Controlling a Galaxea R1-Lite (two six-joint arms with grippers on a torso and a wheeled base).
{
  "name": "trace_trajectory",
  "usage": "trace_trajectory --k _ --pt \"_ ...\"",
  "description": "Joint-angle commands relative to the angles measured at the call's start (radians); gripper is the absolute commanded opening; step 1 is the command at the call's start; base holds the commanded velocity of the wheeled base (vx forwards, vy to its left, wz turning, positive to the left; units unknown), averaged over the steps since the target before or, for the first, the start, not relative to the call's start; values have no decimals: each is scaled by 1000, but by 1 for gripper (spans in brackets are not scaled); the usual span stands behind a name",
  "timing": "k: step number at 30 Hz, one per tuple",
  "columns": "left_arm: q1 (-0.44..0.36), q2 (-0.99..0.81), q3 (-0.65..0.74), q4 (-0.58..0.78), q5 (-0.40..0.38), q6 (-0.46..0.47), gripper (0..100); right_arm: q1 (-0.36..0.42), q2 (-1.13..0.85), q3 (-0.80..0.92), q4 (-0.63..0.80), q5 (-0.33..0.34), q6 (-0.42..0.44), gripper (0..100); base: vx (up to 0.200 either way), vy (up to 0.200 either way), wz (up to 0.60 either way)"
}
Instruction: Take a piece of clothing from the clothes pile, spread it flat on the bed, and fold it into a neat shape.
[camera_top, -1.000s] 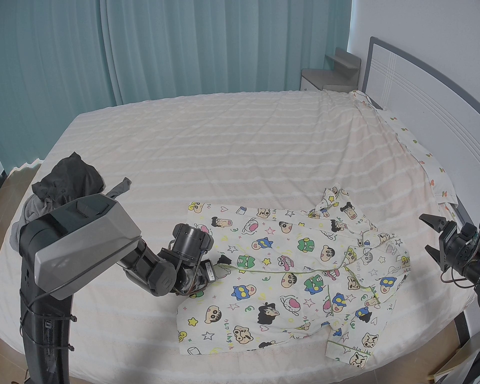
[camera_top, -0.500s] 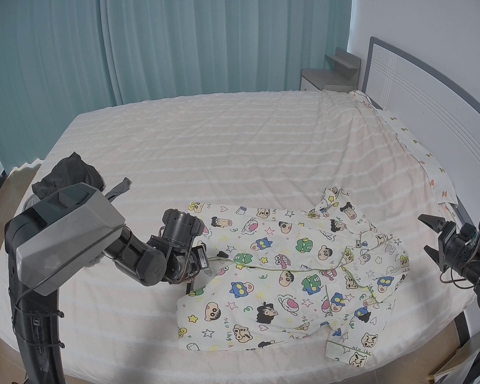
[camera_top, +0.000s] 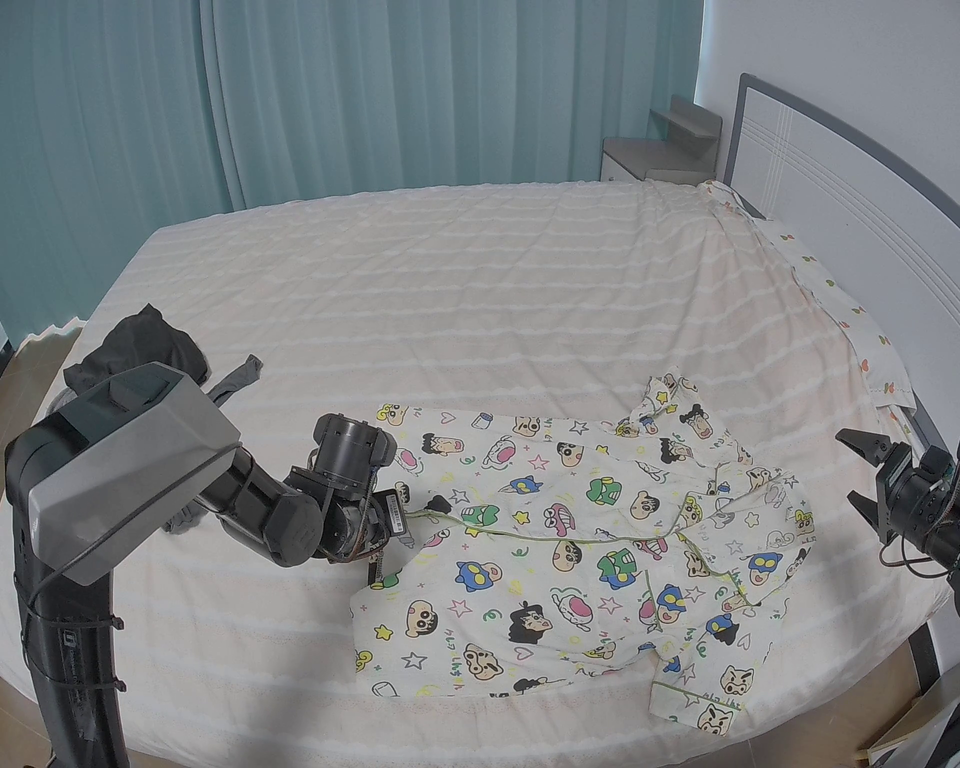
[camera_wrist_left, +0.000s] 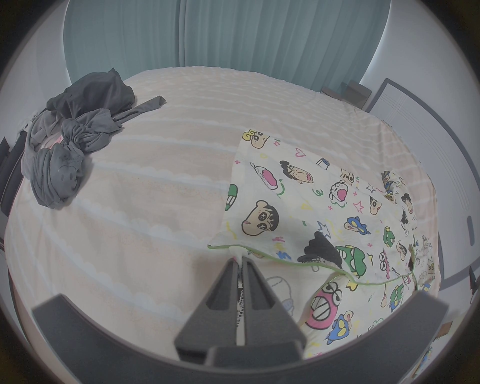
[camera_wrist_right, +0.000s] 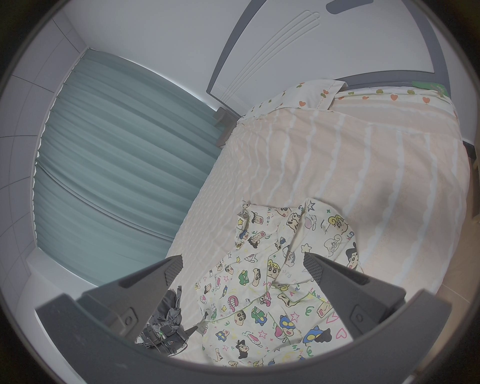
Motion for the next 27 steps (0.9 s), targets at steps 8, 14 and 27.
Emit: trace_trajectory --k 8,14,27 --pt "1 3 36 -8 2 -11 100 0 3 6 -1 2 0 100 0 0 0" --pt "-13 -69 174 -6 -7 -40 100 0 4 6 0 2 0 100 0 0 0" --pt "-98 -75 299 -9 -58 -140 100 1 3 11 -1 2 0 100 0 0 0"
